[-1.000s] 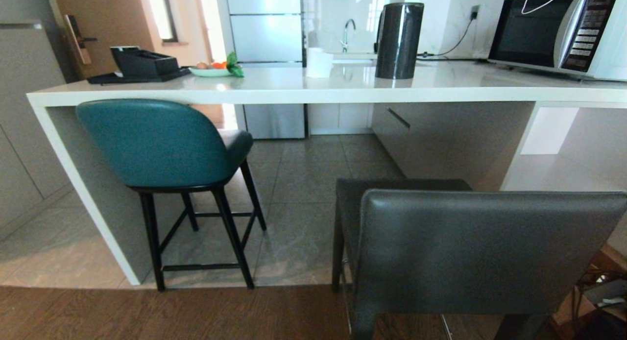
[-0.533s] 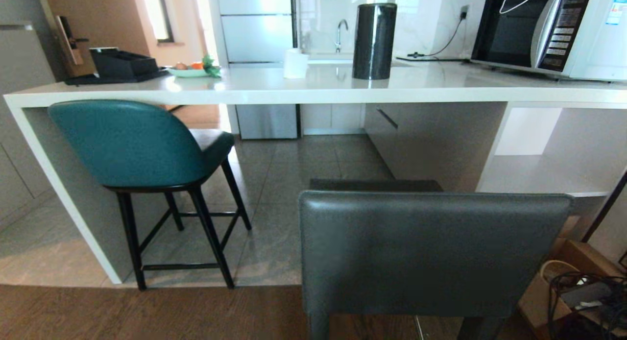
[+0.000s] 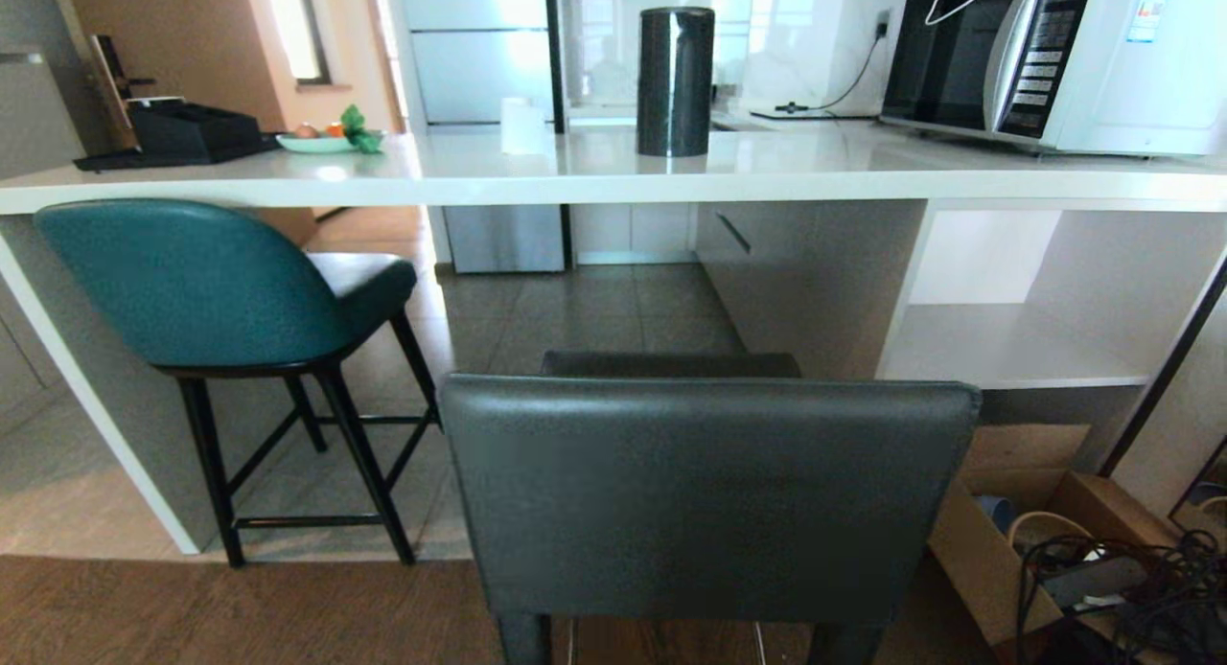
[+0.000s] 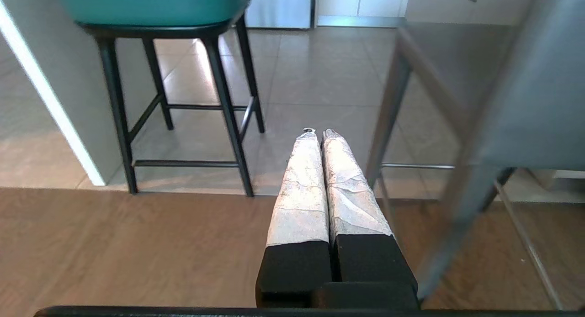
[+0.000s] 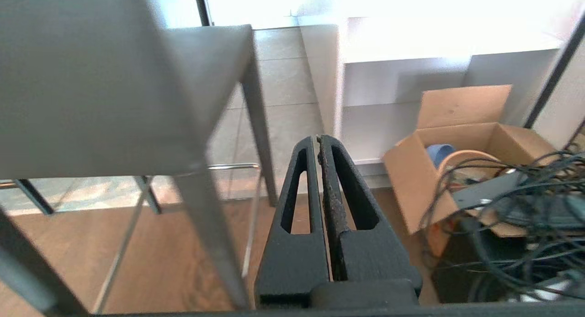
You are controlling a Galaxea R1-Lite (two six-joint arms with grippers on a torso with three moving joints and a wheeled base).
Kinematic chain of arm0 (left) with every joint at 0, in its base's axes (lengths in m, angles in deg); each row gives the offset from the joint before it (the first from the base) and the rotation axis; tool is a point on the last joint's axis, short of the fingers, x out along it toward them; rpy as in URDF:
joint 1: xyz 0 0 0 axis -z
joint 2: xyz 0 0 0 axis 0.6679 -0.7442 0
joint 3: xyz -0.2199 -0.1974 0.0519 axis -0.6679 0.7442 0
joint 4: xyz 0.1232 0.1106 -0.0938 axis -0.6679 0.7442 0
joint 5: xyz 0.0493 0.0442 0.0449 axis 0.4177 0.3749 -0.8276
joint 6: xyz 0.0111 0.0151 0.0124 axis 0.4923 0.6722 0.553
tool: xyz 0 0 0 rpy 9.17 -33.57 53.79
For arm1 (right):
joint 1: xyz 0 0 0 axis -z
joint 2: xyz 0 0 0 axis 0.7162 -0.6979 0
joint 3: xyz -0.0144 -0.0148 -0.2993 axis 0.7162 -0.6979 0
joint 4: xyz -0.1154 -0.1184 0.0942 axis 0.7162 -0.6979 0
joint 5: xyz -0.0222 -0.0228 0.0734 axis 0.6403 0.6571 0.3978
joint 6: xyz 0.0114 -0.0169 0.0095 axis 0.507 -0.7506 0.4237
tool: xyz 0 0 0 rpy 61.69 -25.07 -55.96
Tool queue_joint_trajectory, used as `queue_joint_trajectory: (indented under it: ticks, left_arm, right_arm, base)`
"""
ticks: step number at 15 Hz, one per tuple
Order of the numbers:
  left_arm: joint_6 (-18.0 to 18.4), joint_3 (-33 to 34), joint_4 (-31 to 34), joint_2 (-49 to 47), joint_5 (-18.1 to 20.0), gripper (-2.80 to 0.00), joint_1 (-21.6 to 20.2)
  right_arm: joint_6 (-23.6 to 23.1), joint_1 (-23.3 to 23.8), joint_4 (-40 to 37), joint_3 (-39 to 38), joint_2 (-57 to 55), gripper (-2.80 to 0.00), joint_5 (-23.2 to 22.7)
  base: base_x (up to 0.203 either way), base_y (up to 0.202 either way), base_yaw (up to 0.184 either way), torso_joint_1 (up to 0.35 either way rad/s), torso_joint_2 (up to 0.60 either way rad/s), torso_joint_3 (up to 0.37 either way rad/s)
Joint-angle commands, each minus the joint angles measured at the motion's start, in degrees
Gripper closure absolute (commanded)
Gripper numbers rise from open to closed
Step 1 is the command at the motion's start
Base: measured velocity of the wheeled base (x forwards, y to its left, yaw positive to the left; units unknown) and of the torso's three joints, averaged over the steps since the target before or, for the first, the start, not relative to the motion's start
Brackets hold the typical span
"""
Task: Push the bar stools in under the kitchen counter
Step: Push the gray chair back under the dining table
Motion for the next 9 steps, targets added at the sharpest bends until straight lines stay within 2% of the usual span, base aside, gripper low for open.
queue_joint_trajectory:
  ticks: [1, 9]
  left_arm:
    - [0.01, 0.18, -0.02, 0.01, -0.06, 0.0, 0.01]
    - [-0.01, 0.18, -0.02, 0.01, -0.08, 0.0, -0.08]
  right_arm:
    - [0.0, 0.09, 0.04, -0.26, -0.09, 0.0, 0.0]
    - [0.0, 0.09, 0.04, -0.26, -0.09, 0.0, 0.0]
  base:
    - [0.0, -0.143, -0.006, -0.003, 0.0, -0.001]
    - [0.0, -0.009, 0.001, 0.001, 0.0, 0.0]
